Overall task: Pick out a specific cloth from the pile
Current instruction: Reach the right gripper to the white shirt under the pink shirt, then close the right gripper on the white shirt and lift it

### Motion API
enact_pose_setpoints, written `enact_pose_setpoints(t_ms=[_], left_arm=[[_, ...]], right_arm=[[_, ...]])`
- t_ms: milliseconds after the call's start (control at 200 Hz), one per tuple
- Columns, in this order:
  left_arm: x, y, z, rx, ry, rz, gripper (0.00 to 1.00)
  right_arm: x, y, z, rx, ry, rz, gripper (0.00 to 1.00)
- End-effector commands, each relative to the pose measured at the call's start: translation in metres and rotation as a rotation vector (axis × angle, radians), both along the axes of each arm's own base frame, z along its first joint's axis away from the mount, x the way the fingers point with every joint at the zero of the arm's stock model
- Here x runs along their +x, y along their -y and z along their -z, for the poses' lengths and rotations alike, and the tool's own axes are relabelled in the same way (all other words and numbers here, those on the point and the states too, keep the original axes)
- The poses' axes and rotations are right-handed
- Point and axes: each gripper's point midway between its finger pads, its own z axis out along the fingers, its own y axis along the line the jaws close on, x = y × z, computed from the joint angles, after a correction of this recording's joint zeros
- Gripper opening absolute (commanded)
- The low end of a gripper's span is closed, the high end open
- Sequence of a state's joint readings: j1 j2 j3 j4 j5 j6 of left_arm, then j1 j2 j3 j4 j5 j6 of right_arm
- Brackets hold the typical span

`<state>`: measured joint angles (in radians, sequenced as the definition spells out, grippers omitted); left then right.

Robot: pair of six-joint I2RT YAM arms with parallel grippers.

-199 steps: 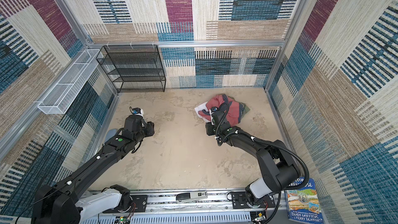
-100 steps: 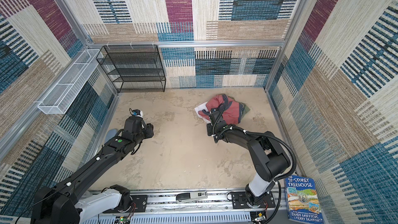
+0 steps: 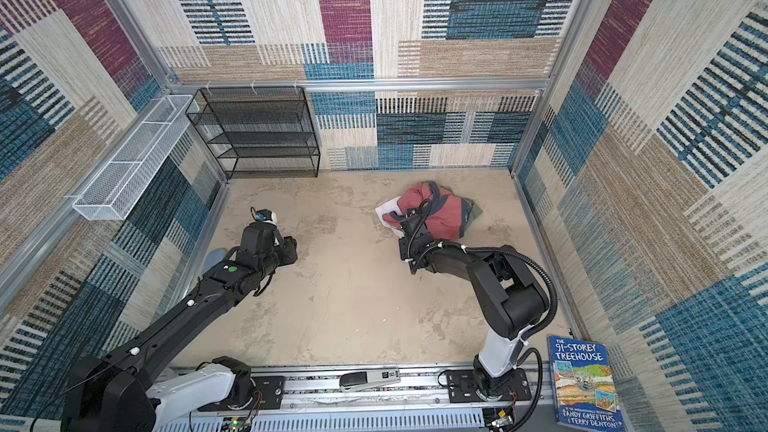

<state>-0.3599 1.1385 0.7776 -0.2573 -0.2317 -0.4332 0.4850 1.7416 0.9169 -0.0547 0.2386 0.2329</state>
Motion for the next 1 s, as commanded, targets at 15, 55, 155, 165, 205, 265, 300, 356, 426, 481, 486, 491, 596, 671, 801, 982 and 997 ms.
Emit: enact_pose_setpoints(t_ms=[15,55,155,165,205,265,300,356,426,481,486,491,596,671,801,982,997], left_arm=[[0.001,-0.003,-0.005,0.026,0.013,-0.003,0.54],[0.001,-0.004,-0.007,0.028,0.016,-0.003,0.54],[0.001,-0.004,-0.007,0.032,0.016,-0.002,0.54],[0.001,-0.005,-0.007,0.032,0.016,-0.002,0.54],[0.000,-0.005,-0.008,0.034,0.017,-0.002,0.54],[0.000,-0.005,-0.009,0.036,0.020,-0.003,0.54],[0.000,-0.006,-0.010,0.038,0.023,-0.005,0.54],[-0.001,-0.006,-0.011,0.038,0.025,-0.005,0.53],[-0.003,-0.008,-0.012,0.041,0.028,-0.007,0.53],[-0.004,-0.009,-0.014,0.043,0.032,-0.008,0.53],[-0.004,-0.009,-0.015,0.044,0.035,-0.008,0.53],[-0.004,-0.009,-0.015,0.044,0.035,-0.008,0.53],[-0.005,-0.011,-0.017,0.047,0.042,-0.012,0.53],[-0.006,-0.012,-0.020,0.049,0.049,-0.015,0.53],[-0.008,-0.013,-0.022,0.055,0.054,-0.013,0.53],[-0.007,-0.012,-0.024,0.057,0.057,-0.009,0.53],[-0.007,-0.012,-0.024,0.057,0.056,-0.009,0.53]], right_arm=[[0.013,0.002,-0.005,-0.016,0.051,0.032,0.38],[0.014,0.004,-0.003,-0.026,0.048,0.040,0.34],[0.015,0.007,-0.005,-0.038,0.055,0.057,0.13],[0.015,0.007,-0.005,-0.039,0.054,0.056,0.11],[0.015,0.007,-0.009,-0.035,0.064,0.061,0.02],[0.015,0.008,-0.018,-0.020,0.080,0.065,0.00],[0.014,0.006,-0.024,-0.006,0.089,0.060,0.00],[0.013,0.005,-0.037,0.017,0.110,0.057,0.00],[0.013,0.004,-0.053,0.041,0.134,0.047,0.00],[0.013,0.004,-0.067,0.058,0.151,0.042,0.00],[0.013,0.003,-0.068,0.061,0.153,0.040,0.00],[0.013,0.003,-0.070,0.064,0.155,0.039,0.00],[0.013,0.007,-0.094,0.108,0.190,0.038,0.00],[0.013,0.016,-0.107,0.138,0.207,0.049,0.00],[0.014,0.036,-0.129,0.196,0.235,0.070,0.00],[0.015,0.059,-0.167,0.237,0.303,0.089,0.00],[0.015,0.060,-0.170,0.238,0.306,0.090,0.00]])
